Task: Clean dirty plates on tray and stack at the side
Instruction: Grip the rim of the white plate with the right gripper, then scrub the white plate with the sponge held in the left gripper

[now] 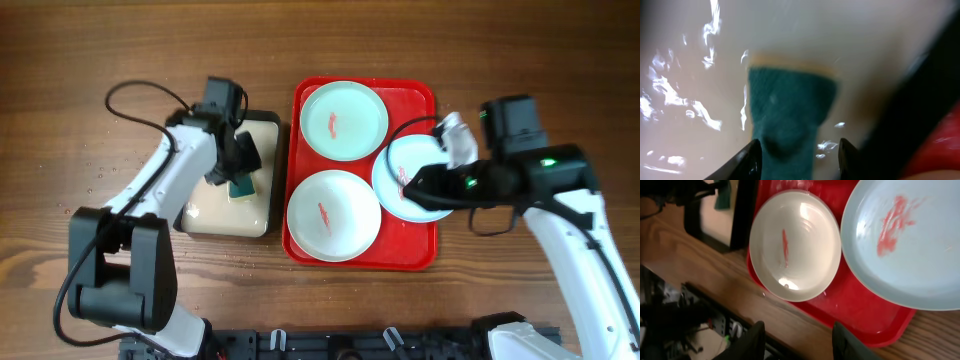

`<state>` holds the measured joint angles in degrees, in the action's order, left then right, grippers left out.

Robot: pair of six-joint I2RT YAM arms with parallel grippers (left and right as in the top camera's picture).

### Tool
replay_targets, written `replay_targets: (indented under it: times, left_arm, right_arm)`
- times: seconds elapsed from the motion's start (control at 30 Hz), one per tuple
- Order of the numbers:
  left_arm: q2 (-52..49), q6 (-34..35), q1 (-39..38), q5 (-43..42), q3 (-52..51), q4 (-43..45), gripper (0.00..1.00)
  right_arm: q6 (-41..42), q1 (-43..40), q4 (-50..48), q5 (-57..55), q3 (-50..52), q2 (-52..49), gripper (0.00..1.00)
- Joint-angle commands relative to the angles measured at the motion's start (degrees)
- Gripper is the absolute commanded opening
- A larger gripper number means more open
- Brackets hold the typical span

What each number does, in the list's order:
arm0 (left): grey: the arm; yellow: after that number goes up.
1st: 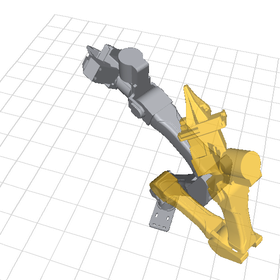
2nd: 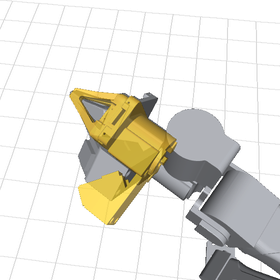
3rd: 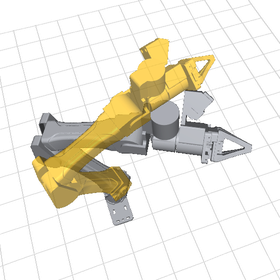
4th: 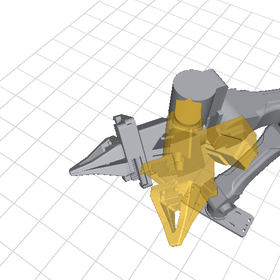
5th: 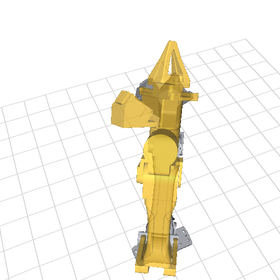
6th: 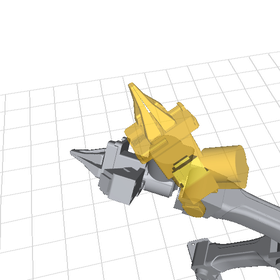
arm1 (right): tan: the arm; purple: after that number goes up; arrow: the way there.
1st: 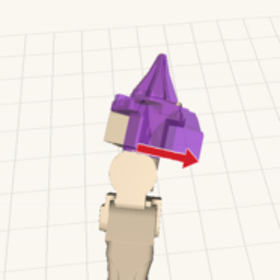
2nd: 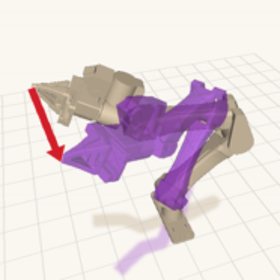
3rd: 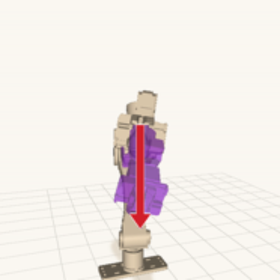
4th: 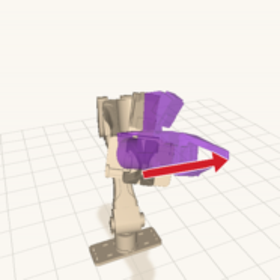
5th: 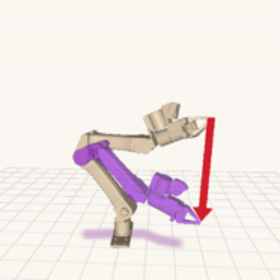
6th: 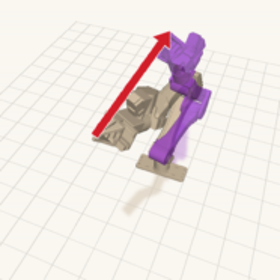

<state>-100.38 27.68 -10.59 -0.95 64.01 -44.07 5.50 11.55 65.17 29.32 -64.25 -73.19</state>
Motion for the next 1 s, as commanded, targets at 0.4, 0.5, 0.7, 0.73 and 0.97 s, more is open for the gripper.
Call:
replay_targets:
  times: [0.4,0.5,0.7,0.73,0.97]
  left_arm:
    - [8.9,-0.5,-0.1,-4.0,13.4,-17.2,0.04]
    - [12.2,-0.5,-0.1,-7.3,13.4,-18.6,0.04]
    - [12.3,-0.6,-1.9,-10.0,13.2,-18.3,0.04]
    - [12.3,-0.1,-2.9,-10.1,13.2,-18.1,0.04]
    - [8.3,10.7,-17.0,-11.2,1.5,0.5,0.04]
  right_arm:
    - [8.1,10.8,-24.0,-7.8,15.6,-18.4,0.27]
    - [11.6,10.8,-28.5,-11.7,15.6,-24.2,0.21]
    - [20.6,10.8,-37.5,-18.2,15.6,-25.6,0.05]
    - [22.2,10.8,-38.4,-19.8,15.6,-25.6,0.04]
    - [26.0,10.7,-38.9,-23.8,15.6,-25.6,0.04]
